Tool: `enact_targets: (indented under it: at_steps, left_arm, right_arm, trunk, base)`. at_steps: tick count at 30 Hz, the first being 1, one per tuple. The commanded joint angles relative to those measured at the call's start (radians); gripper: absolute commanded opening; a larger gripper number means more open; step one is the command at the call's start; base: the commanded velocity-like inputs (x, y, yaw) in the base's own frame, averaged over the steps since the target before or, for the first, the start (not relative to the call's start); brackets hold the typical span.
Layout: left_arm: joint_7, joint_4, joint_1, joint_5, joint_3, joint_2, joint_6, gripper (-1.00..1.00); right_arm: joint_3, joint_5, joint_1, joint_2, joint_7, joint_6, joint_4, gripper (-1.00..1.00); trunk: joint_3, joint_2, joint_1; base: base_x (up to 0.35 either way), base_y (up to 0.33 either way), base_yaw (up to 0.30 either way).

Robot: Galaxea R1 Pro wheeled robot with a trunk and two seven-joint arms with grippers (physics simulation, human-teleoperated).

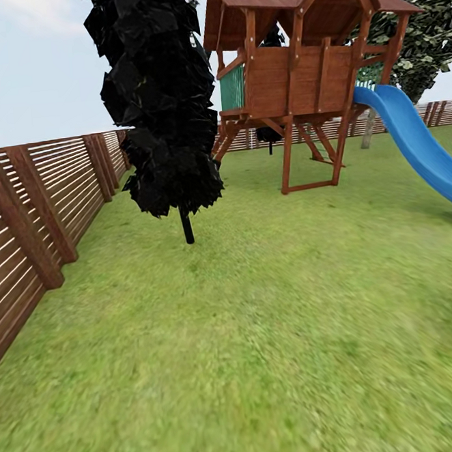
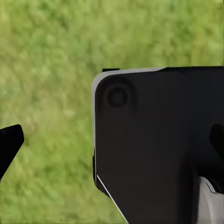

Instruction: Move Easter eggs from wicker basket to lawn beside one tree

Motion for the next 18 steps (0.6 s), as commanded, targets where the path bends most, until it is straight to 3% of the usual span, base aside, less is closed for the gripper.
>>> enact_targets:
  at_steps: [1,18]
  left_arm:
    - [0.001,0.000,0.000,-0.001,0.000,0.000,-0.003,1.00]
    - [0.001,0.000,0.000,-0.001,0.000,0.000,-0.003,1.00]
  right_arm:
    - [0.000,0.000,0.000,0.000,-0.001,-0.002,-0.001,1.00]
    - [0.003,-0.004,0.000,0.013,-0.001,-0.003,-0.003,1.00]
  trunk:
    - [-0.002,-0.002,0.001]
    - [-0.002,-0.002,0.001]
  base:
    - [0.337,0.000,0.000]
    - [0.338,0.000,0.000]
